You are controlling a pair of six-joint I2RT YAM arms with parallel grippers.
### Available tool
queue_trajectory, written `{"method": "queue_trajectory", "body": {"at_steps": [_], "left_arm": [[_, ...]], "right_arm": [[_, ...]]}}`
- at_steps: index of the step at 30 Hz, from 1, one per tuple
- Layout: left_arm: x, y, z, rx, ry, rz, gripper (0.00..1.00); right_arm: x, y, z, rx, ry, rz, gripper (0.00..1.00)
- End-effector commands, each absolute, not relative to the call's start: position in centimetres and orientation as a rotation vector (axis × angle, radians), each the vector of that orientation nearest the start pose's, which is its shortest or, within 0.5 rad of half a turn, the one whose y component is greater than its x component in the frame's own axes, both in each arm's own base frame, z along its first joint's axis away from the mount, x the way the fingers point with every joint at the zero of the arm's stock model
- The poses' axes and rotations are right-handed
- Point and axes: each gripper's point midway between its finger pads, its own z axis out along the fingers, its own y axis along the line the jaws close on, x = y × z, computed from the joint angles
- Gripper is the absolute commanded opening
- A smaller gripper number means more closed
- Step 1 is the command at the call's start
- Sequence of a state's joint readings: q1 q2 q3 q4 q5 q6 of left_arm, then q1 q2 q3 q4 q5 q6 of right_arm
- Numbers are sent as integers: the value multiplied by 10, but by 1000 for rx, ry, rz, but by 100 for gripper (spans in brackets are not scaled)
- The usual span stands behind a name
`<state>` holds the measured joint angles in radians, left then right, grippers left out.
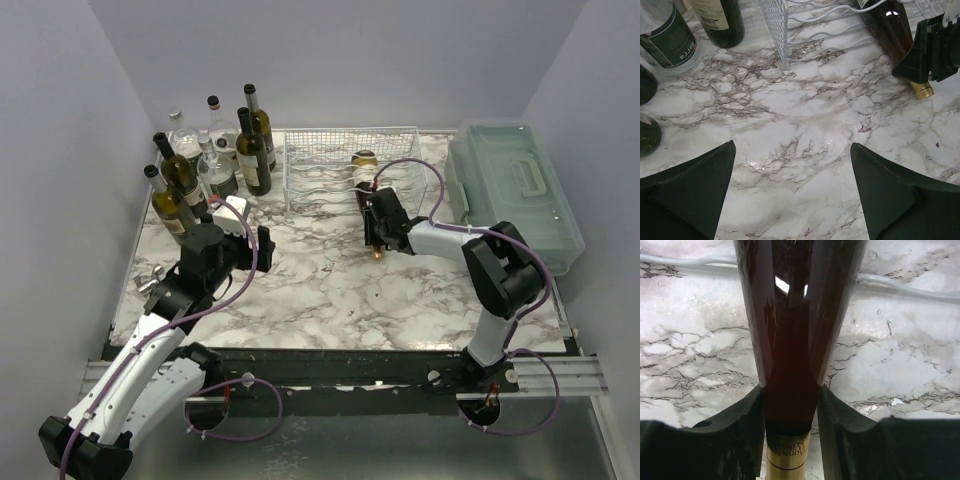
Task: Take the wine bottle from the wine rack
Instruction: Pick up the wine bottle from the wine rack.
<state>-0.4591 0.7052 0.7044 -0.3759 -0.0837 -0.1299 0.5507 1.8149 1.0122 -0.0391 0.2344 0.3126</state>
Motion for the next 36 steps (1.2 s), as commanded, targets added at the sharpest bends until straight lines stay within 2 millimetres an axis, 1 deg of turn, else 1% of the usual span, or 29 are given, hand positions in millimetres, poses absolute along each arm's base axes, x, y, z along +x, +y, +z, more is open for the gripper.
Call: {"method": "queue_trajectory", "body": {"at_steps": [1,2,3,4,9,13,19,28,34,36], "left_arm": [[257,-111,215,258,1924,-285,98],[257,-111,216,257,1924,-285,98],[257,-111,216,256,1924,-285,98],[257,-111,216,256,1922,-285,99],[257,-111,215,258,1924,-287,98],[257,-111,215,258,1924,-288,98],[257,-111,215,259,1924,-286,98],[257,-112,215,263,1924,-293,98],[256,-112,215,264,1921,-293,98],[256,-112,214,267,1920,-295,98]], "right_arm": [[379,202,30,-192,2358,155,17],[378,202,34,-194,2349,167,8],[378,204,39,-194,2327,183,2],[378,205,45,-194,2305,201,0],[372,208,69,-196,2239,271,0],[365,212,82,-208,2203,341,0],[352,214,89,-227,2179,401,0],[335,211,108,-275,2133,446,0],[322,208,111,-309,2140,465,0],[314,210,111,-334,2153,493,0]]}}
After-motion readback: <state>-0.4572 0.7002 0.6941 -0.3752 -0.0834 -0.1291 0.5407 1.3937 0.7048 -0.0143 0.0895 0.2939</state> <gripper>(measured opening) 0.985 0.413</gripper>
